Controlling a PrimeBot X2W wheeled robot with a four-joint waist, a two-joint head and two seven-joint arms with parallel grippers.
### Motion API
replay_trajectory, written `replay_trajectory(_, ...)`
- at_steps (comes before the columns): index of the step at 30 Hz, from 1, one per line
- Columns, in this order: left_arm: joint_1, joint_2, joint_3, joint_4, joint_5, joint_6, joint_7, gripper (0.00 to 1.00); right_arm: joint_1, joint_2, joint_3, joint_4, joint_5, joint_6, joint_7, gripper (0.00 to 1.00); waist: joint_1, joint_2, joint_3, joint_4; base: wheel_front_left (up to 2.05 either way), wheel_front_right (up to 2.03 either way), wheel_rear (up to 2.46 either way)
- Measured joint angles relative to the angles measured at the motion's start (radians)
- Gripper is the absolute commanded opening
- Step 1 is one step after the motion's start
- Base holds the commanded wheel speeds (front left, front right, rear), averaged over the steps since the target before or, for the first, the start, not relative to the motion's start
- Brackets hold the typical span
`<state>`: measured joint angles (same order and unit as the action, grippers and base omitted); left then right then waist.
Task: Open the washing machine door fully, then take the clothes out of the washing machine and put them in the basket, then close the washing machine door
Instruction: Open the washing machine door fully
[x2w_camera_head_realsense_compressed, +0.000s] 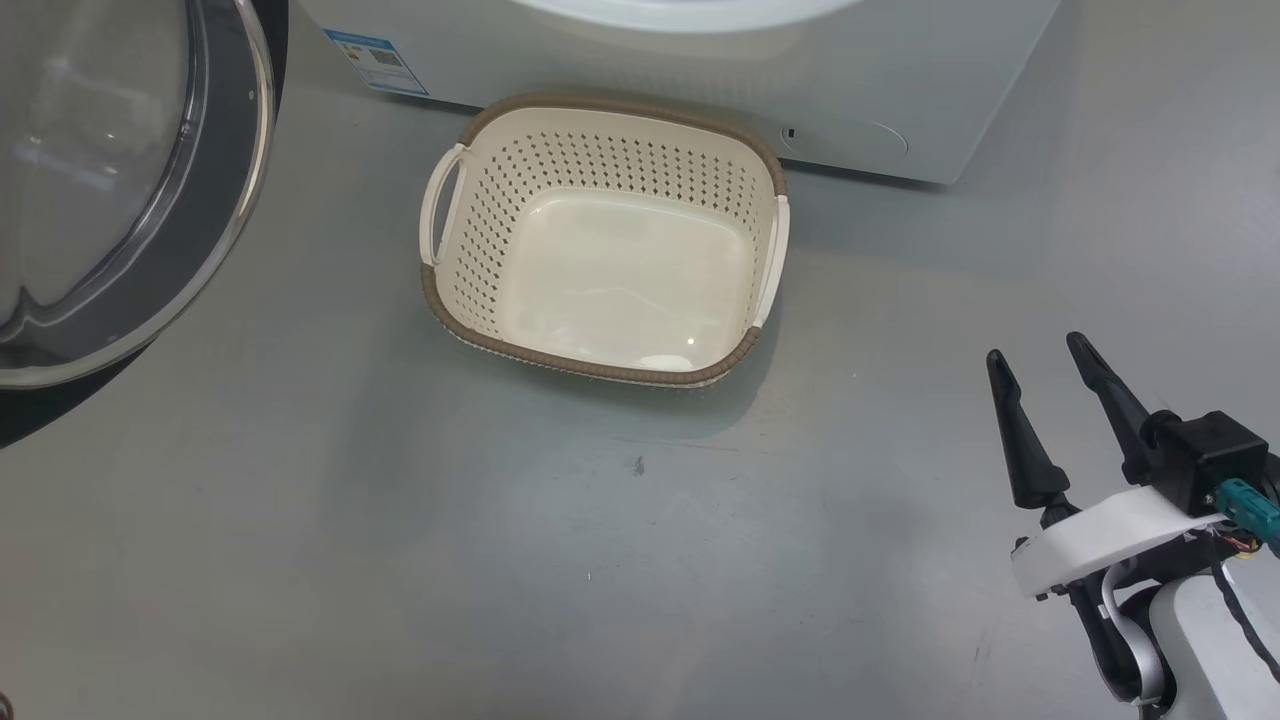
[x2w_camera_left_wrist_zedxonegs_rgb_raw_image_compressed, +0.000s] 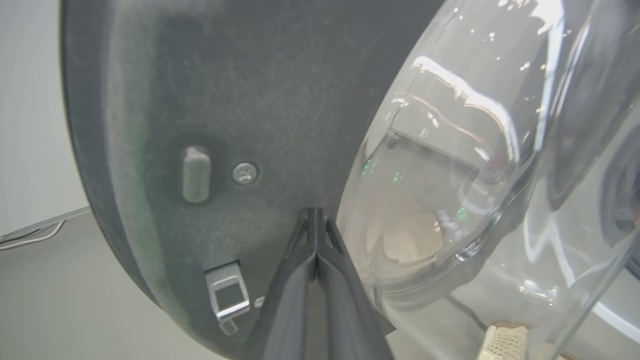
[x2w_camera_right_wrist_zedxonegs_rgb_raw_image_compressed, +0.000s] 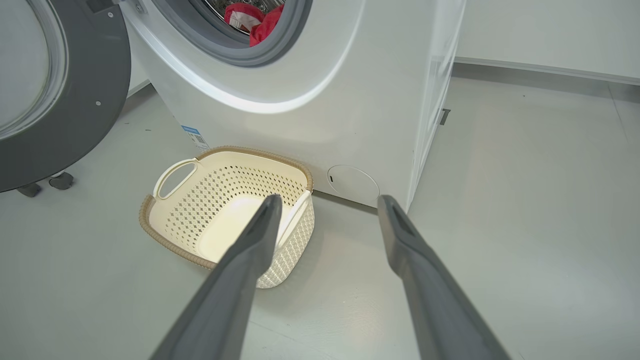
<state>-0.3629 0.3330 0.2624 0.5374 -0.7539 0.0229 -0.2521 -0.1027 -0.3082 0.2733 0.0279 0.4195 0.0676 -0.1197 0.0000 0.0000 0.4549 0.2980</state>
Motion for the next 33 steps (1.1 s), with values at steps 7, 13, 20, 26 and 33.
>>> replay_trajectory(7, -0.024, 0.006, -0.003, 0.046, 0.0, -0.012, 0.0, 0.0, -0.002, 0.001, -0.001, 0.001, 0.0, 0.0, 0.0, 1.0, 0.0, 0.0, -0.009, -0.003, 0.0, 0.0, 0.0)
replay_trajectory(13, -0.026, 0.008, -0.017, 0.075, 0.013, -0.021, 0.0, 0.0, -0.005, 0.013, 0.0, 0.012, 0.001, 0.0, -0.01, 1.0, 0.0, 0.0, -0.033, -0.002, 0.0, 0.0, 0.0)
replay_trajectory(20, -0.027, 0.012, -0.066, 0.085, 0.06, -0.04, 0.0, 0.0, -0.009, 0.033, 0.008, 0.037, 0.005, 0.001, -0.029, 1.0, 0.0, 0.0, -0.072, -0.001, 0.0, 0.0, 0.0)
replay_trajectory(26, -0.026, -0.013, -0.138, 0.077, 0.118, -0.068, 0.0, 0.0, -0.009, 0.061, 0.02, 0.069, 0.014, 0.002, -0.049, 1.0, 0.0, 0.0, -0.125, 0.001, 0.0, 0.0, 0.0)
replay_trajectory(33, -0.003, -0.049, -0.181, 0.042, 0.171, -0.082, 0.0, 0.0, -0.007, 0.097, 0.029, 0.113, 0.03, 0.003, -0.072, 1.0, 0.0, 0.0, -0.198, -0.003, 0.0, 0.0, 0.0)
